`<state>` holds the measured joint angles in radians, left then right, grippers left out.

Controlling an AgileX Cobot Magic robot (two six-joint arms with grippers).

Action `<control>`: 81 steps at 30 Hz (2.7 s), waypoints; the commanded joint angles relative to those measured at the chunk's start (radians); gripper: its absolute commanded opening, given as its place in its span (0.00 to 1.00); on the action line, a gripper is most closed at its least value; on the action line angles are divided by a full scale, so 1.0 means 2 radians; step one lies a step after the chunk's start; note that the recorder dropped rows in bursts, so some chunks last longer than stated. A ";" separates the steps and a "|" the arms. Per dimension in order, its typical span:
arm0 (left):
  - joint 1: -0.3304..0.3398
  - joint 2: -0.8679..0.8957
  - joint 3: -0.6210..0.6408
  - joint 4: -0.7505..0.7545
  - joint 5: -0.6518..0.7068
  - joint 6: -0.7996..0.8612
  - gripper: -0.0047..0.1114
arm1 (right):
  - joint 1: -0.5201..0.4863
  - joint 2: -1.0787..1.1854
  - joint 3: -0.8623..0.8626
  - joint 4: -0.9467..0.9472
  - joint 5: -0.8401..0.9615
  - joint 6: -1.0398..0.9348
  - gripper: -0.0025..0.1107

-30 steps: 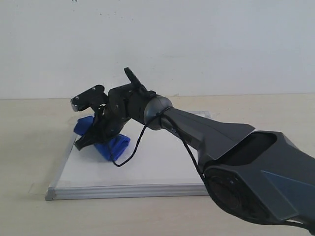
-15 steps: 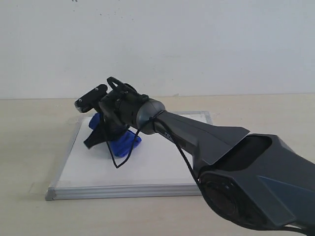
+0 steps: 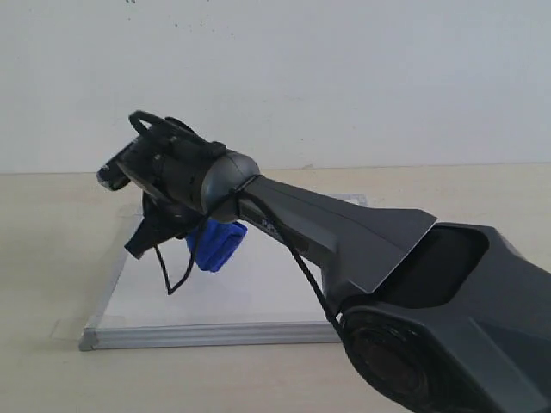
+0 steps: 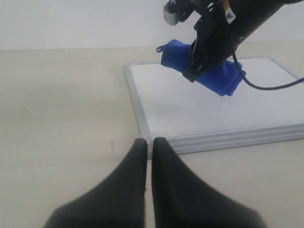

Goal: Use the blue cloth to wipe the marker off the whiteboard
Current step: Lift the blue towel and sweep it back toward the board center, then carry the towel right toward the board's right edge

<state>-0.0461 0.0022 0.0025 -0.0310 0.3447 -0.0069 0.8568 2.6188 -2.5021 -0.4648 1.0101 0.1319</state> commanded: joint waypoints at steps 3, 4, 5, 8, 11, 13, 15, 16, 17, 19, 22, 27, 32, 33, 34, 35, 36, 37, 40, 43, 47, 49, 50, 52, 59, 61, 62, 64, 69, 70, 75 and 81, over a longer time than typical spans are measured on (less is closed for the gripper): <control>0.002 -0.001 -0.001 -0.005 -0.003 0.001 0.07 | 0.017 -0.032 -0.001 0.014 0.054 -0.036 0.02; 0.002 -0.001 -0.001 -0.005 -0.003 0.001 0.07 | 0.018 -0.033 -0.001 0.029 0.063 -0.045 0.02; 0.002 -0.001 -0.001 -0.005 -0.003 0.001 0.07 | 0.018 -0.035 -0.001 0.044 0.071 -0.057 0.02; 0.002 -0.001 -0.001 -0.005 -0.003 0.001 0.07 | 0.020 -0.040 -0.001 0.072 0.092 -0.073 0.02; 0.002 -0.001 -0.001 -0.005 -0.003 0.001 0.07 | 0.021 -0.047 -0.001 0.074 0.106 -0.076 0.02; 0.002 -0.001 -0.001 -0.005 -0.003 0.001 0.07 | 0.023 -0.051 -0.001 0.075 0.106 -0.079 0.02; 0.002 -0.001 -0.001 -0.005 -0.003 0.001 0.07 | 0.025 -0.058 -0.001 0.078 0.106 -0.083 0.02; 0.002 -0.001 -0.001 -0.005 -0.003 0.001 0.07 | 0.026 -0.060 -0.001 0.083 0.106 -0.085 0.02; 0.002 -0.001 -0.001 -0.005 -0.003 0.001 0.07 | 0.026 -0.064 -0.001 0.092 0.106 -0.088 0.02; 0.002 -0.001 -0.001 -0.005 -0.003 0.001 0.07 | 0.026 -0.072 0.000 0.099 0.106 -0.094 0.02; 0.002 -0.001 -0.001 -0.005 -0.003 0.001 0.07 | 0.026 -0.077 0.005 0.103 0.106 -0.099 0.02; 0.002 -0.001 -0.001 -0.005 -0.003 0.001 0.07 | 0.026 -0.094 0.038 0.107 0.106 -0.105 0.02; 0.002 -0.001 -0.001 -0.005 -0.003 0.001 0.07 | 0.026 -0.117 0.096 0.107 0.106 -0.106 0.02; 0.002 -0.001 -0.001 -0.005 -0.003 0.001 0.07 | 0.026 -0.124 0.112 0.107 0.106 -0.105 0.02; 0.002 -0.001 -0.001 -0.005 -0.003 0.001 0.07 | 0.026 -0.133 0.129 0.107 0.102 -0.105 0.02; 0.002 -0.001 -0.001 -0.005 -0.003 0.001 0.07 | 0.026 -0.141 0.143 0.107 0.091 -0.104 0.02; 0.002 -0.001 -0.001 -0.005 -0.003 0.001 0.07 | 0.025 -0.153 0.164 0.107 0.082 -0.102 0.02; 0.002 -0.001 -0.001 -0.005 -0.003 0.001 0.07 | 0.025 -0.161 0.177 0.106 0.073 -0.100 0.02; 0.002 -0.001 -0.001 -0.005 -0.003 0.001 0.07 | 0.023 -0.192 0.230 0.103 0.043 -0.096 0.02; 0.002 -0.001 -0.001 -0.005 -0.003 0.001 0.07 | 0.010 -0.227 0.280 0.103 0.011 -0.090 0.02; 0.002 -0.001 -0.001 -0.005 -0.003 0.001 0.07 | -0.016 -0.273 0.356 0.108 -0.040 -0.084 0.02; 0.002 -0.001 -0.001 -0.005 -0.003 0.001 0.07 | -0.032 -0.300 0.399 0.113 -0.069 -0.080 0.02; 0.002 -0.001 -0.001 -0.005 -0.003 0.001 0.07 | -0.041 -0.313 0.419 0.115 -0.084 -0.077 0.02; 0.002 -0.001 -0.001 -0.005 -0.003 0.001 0.07 | -0.057 -0.339 0.454 0.123 -0.107 -0.076 0.02; 0.002 -0.001 -0.001 -0.005 -0.003 0.001 0.07 | -0.134 -0.401 0.535 0.127 -0.154 -0.049 0.02; 0.002 -0.001 -0.001 -0.005 -0.003 0.001 0.07 | -0.154 -0.411 0.552 0.128 -0.161 -0.041 0.02; 0.002 -0.001 -0.001 -0.005 -0.003 0.001 0.07 | -0.165 -0.415 0.560 0.128 -0.164 -0.040 0.02; 0.002 -0.001 -0.001 -0.005 -0.003 0.001 0.07 | -0.183 -0.416 0.570 0.129 -0.169 -0.038 0.02; 0.002 -0.001 -0.001 -0.005 -0.003 0.001 0.07 | -0.221 -0.416 0.581 0.129 -0.180 -0.017 0.02; 0.002 -0.001 -0.001 -0.005 -0.003 0.001 0.07 | -0.229 -0.416 0.582 0.129 -0.184 -0.012 0.02; 0.002 -0.001 -0.001 -0.005 -0.003 0.001 0.07 | -0.258 -0.415 0.582 0.129 -0.187 0.013 0.02; 0.002 -0.001 -0.001 -0.005 -0.003 0.001 0.07 | -0.269 -0.401 0.582 0.127 -0.188 0.051 0.02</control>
<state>-0.0461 0.0022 0.0025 -0.0310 0.3447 -0.0069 0.3252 1.8049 -1.3413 -0.2100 0.6496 0.2017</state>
